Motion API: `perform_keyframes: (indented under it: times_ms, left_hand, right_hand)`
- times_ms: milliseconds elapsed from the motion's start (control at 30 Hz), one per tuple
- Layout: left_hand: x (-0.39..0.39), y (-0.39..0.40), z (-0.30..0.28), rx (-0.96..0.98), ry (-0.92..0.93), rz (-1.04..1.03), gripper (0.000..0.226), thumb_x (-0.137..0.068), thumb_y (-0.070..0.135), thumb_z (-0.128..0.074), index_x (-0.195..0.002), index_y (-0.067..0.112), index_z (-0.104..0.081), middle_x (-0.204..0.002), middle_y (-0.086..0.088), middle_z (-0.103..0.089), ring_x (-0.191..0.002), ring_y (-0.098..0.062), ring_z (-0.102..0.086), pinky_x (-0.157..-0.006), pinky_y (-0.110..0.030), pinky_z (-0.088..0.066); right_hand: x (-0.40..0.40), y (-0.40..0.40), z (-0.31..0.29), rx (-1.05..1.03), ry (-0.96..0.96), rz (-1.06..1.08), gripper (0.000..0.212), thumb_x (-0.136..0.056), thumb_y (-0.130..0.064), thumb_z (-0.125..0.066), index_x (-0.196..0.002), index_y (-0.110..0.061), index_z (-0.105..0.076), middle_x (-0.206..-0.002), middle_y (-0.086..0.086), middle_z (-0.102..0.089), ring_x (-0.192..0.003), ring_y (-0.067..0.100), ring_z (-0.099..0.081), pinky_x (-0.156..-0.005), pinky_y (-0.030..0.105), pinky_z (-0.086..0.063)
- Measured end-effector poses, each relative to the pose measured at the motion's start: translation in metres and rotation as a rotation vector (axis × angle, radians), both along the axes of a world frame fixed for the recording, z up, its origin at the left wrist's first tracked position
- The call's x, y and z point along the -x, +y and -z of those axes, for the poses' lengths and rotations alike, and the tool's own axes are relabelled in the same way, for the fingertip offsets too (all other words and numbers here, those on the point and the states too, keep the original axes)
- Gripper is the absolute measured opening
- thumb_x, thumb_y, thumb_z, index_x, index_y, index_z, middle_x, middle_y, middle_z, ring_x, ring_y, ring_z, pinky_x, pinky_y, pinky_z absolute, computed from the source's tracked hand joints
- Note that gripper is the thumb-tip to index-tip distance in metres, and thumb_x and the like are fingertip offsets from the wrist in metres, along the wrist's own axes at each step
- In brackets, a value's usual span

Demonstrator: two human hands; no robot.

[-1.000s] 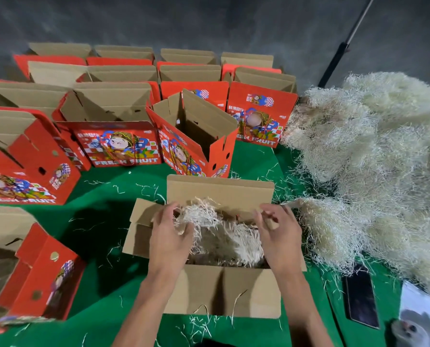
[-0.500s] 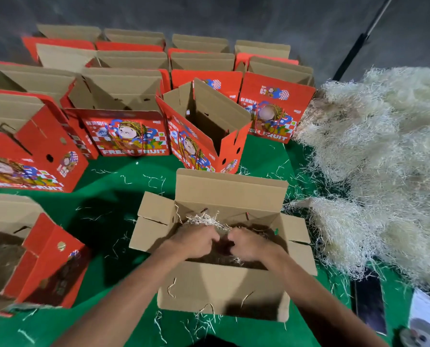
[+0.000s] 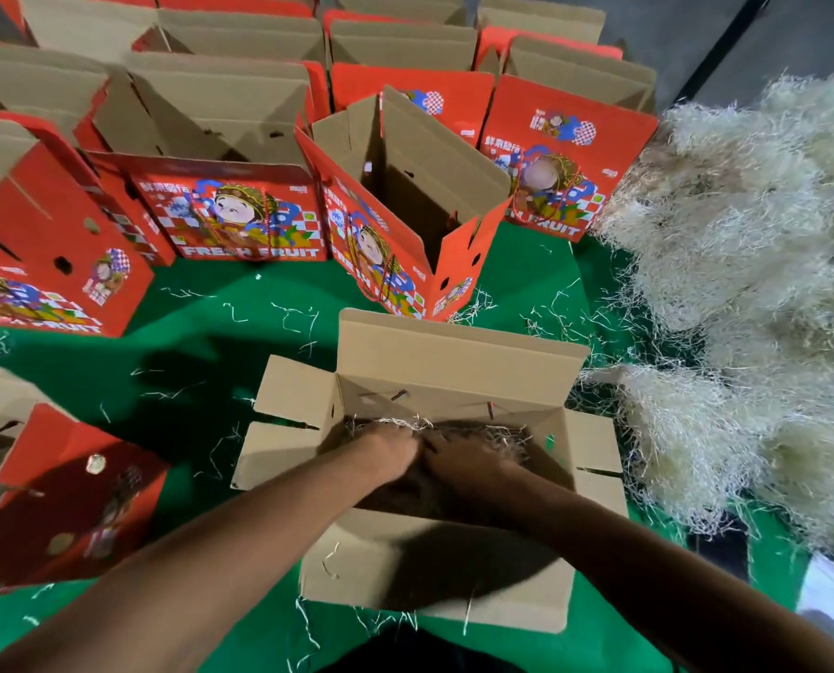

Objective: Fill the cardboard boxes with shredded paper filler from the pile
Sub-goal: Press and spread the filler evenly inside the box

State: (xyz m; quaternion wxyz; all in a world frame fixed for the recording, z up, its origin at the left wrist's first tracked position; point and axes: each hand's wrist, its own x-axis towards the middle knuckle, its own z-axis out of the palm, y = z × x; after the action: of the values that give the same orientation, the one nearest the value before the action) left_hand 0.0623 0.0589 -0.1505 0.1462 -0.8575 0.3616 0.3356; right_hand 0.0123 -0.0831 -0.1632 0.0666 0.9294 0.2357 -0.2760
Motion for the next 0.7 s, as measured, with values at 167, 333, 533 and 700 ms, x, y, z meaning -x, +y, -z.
perform_keyframes:
  times_ms: [167,333,533,700]
  left_hand:
    - [-0.003,-0.005,-0.003,-0.117,-0.016,0.131,0.040,-0.097,0.004,-0.051,-0.137,0.004,-0.052,-0.145,-0.014,-0.050,-0.135,-0.031,-0.047,-0.110,-0.042,-0.039]
    - [0.005,-0.003,0.000,-0.290,-0.077,0.235,0.040,-0.102,0.017,-0.048,-0.142,0.010,-0.049,-0.147,-0.010,-0.047,-0.135,-0.028,-0.045,-0.106,-0.039,-0.043]
    - [0.006,0.011,-0.015,-0.313,-0.074,0.099,0.064,-0.098,0.028,-0.056,-0.155,0.017,-0.027,-0.161,-0.008,-0.017,-0.148,-0.024,-0.016,-0.114,-0.044,-0.027]
    - [0.008,0.016,-0.057,-0.089,-0.035,0.081,0.042,-0.090,0.017,-0.061,-0.131,0.010,-0.058,-0.137,-0.011,-0.054,-0.124,-0.030,-0.053,-0.102,-0.045,-0.048]
  right_hand:
    - [-0.004,-0.004,0.004,-0.085,-0.026,0.002,0.046,-0.098,-0.028,-0.050,-0.142,-0.016,-0.047,-0.141,0.013,-0.047,-0.111,0.036,-0.060,-0.084,0.048,-0.054]
    - [-0.003,-0.011,-0.003,-0.025,-0.085,-0.068,0.039,-0.100,-0.022,-0.046,-0.137,-0.016,-0.058,-0.142,0.007,-0.052,-0.127,0.030,-0.052,-0.106,0.040,-0.040]
    - [0.000,-0.013,-0.034,0.226,-0.012,-0.257,0.033,-0.097,-0.028,-0.051,-0.125,-0.016,-0.065,-0.139,0.007,-0.052,-0.135,0.027,-0.042,-0.115,0.042,-0.027]
    - [0.000,-0.005,-0.056,0.005,0.015,-0.156,0.026,-0.100,-0.022,-0.051,-0.112,-0.006,-0.068,-0.111,0.011,-0.067,-0.103,0.022,-0.063,-0.084,0.037,-0.047]
